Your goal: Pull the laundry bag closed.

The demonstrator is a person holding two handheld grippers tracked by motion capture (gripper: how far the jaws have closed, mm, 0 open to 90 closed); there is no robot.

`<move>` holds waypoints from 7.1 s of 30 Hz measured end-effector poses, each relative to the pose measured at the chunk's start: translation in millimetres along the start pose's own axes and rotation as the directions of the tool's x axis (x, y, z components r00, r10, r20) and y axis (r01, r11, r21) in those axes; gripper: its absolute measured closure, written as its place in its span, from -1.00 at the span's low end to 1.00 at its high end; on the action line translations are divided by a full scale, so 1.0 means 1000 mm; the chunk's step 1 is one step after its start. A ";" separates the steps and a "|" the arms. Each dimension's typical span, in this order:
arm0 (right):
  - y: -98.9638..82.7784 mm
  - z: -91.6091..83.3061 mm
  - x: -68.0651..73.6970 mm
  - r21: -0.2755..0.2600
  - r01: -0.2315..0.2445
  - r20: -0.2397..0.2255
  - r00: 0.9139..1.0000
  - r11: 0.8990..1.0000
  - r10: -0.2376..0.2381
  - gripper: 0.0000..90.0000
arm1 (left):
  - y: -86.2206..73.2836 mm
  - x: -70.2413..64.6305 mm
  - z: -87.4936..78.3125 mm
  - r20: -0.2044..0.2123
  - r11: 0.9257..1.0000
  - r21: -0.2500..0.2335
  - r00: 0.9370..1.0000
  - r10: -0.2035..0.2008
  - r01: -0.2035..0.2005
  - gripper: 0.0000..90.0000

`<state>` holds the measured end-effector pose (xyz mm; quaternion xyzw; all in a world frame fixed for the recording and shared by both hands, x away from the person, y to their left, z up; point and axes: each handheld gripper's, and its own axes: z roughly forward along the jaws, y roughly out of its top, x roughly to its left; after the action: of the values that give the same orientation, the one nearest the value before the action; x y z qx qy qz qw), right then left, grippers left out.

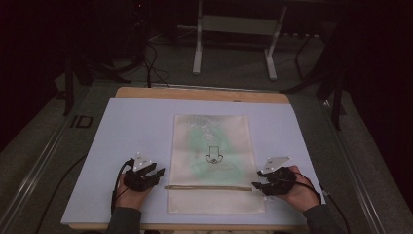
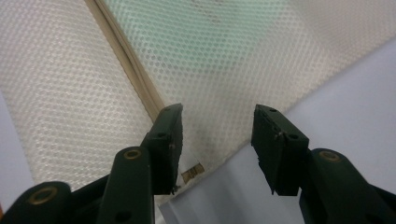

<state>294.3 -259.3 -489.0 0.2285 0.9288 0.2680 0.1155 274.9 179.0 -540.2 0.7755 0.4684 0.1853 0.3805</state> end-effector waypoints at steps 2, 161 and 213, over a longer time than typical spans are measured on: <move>0.002 0.000 0.001 0.002 0.008 -0.011 1.000 1.000 -0.008 0.19 | 0.000 0.000 0.000 0.000 1.000 -0.001 1.000 0.000 0.000 0.27; 0.173 0.110 0.121 -0.092 0.347 -0.265 0.895 0.933 -0.359 0.69 | 0.000 0.001 0.000 0.014 1.000 -0.012 1.000 -0.009 0.010 0.24; 0.196 0.150 0.132 -0.072 0.332 -0.289 0.895 0.940 -0.339 0.80 | -0.001 0.005 -0.002 0.018 0.999 -0.032 0.999 -0.040 0.040 0.21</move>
<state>301.5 19.0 -517.2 0.0209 0.9581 0.2849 0.0214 275.9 183.9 -540.0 0.7614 0.4774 0.1784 0.4007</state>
